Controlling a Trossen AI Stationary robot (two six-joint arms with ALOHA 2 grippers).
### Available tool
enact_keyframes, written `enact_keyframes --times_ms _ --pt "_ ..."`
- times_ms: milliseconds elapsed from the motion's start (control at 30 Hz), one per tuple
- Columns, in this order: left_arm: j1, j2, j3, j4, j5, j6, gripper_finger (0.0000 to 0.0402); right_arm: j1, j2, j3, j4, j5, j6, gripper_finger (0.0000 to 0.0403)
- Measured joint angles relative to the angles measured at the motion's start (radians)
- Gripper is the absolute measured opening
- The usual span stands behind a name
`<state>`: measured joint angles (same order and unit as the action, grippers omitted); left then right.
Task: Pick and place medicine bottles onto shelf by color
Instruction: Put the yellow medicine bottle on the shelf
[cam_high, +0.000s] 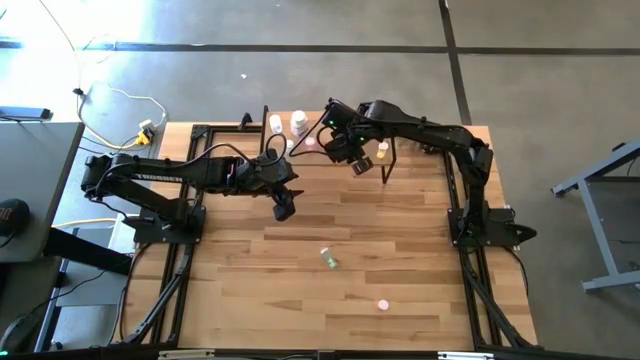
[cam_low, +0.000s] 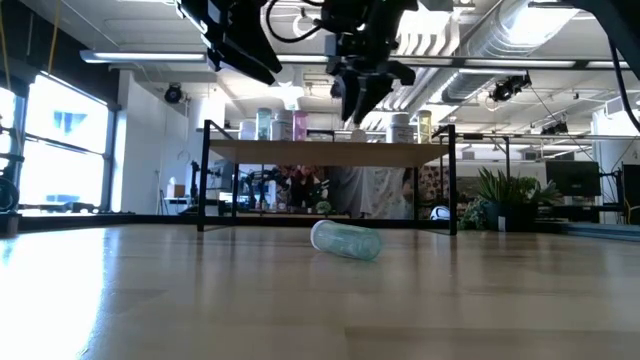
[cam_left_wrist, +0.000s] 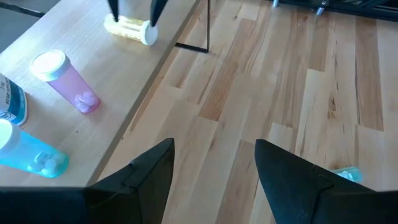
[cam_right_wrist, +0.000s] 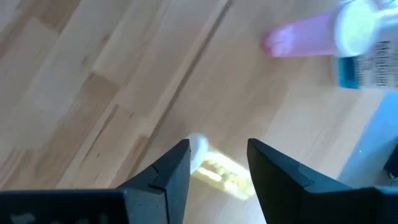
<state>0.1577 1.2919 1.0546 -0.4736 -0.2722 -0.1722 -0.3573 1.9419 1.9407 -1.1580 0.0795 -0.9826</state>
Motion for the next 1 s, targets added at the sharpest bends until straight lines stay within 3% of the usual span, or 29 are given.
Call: enact_keyframes --times_ms 133,400,1000 --pt "0.000 0.000 0.000 0.000 0.000 0.000 0.0213 -0.003 0.000 0.001 -0.028 0.016 -0.078 0.0152" --pt "0.000 0.000 0.000 0.000 0.000 0.024 0.0213 0.004 0.000 0.001 -0.023 0.151 -0.266 0.0152" --pt "-0.004 0.000 0.000 0.000 0.000 0.053 0.0213 0.008 0.000 -0.007 -0.043 0.145 -0.416 0.0152"
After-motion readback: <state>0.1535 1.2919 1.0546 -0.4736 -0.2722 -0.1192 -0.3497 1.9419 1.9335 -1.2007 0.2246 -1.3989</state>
